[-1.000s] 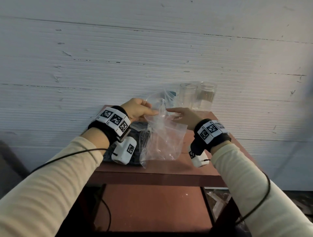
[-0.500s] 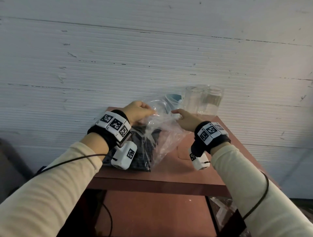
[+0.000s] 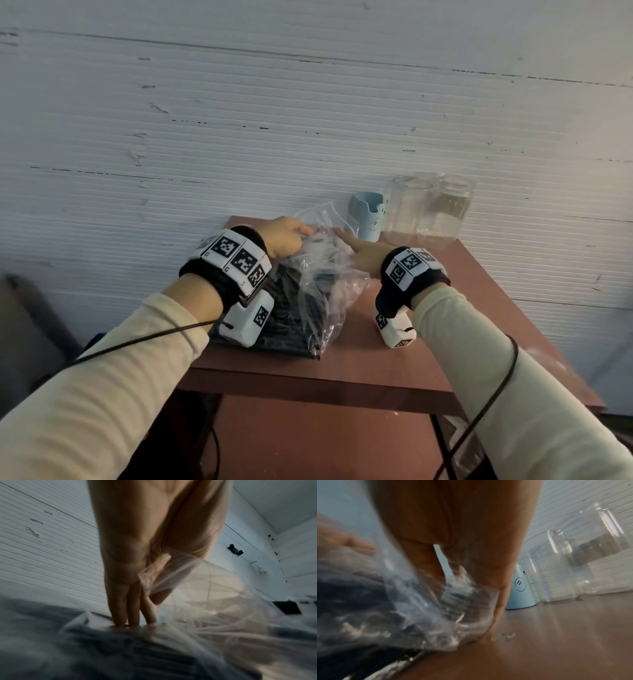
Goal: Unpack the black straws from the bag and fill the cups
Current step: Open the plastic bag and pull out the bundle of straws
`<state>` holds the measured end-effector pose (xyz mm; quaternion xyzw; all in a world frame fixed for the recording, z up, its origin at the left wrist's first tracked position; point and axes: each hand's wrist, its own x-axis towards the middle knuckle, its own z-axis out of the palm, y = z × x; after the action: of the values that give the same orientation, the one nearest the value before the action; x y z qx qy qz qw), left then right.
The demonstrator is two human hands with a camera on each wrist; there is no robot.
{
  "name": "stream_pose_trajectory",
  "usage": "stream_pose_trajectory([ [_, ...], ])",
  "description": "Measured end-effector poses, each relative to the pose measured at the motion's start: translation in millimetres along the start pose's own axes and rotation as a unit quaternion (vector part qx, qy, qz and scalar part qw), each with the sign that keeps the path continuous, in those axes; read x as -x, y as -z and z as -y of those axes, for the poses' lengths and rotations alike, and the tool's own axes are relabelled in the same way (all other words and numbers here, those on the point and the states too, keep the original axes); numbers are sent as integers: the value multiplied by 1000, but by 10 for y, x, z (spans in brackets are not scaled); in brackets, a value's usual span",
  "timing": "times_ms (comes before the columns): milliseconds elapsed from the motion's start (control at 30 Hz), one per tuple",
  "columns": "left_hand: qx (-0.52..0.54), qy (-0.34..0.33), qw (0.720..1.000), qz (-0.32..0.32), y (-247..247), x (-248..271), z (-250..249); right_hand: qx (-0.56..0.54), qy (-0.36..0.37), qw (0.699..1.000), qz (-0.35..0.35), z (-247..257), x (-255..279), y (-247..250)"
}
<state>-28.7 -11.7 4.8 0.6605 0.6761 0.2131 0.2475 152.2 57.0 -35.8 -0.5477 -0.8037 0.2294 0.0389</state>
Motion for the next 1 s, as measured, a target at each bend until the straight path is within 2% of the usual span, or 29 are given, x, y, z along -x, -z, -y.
stream_pose_trajectory([
  [100,10,-5,1000,23,15,-6,44,-73,26,997,-4,10,-45,-17],
  [233,43,-31,998,27,33,11,75,-149,71,985,-43,19,-22,-6],
  [367,106,-68,992,-12,26,42,55,-175,97,975,-93,47,100,88],
  [533,160,-133,975,-72,98,86,-42,-190,178,948,-183,197,305,291],
  [600,170,-165,965,-115,166,115,-121,-199,205,936,-203,258,371,411],
  [667,224,-193,945,-141,223,143,-195,-196,248,919,-236,293,426,523],
  [733,293,-224,918,-143,243,171,-238,-182,297,892,-288,312,498,600],
  [833,333,-261,894,-148,226,182,-190,-212,347,858,-313,292,622,615],
  [900,353,-273,884,-140,224,189,-98,-269,357,846,-289,237,721,595],
  [1000,385,-246,885,-92,257,210,51,-338,302,847,-278,105,821,566],
])
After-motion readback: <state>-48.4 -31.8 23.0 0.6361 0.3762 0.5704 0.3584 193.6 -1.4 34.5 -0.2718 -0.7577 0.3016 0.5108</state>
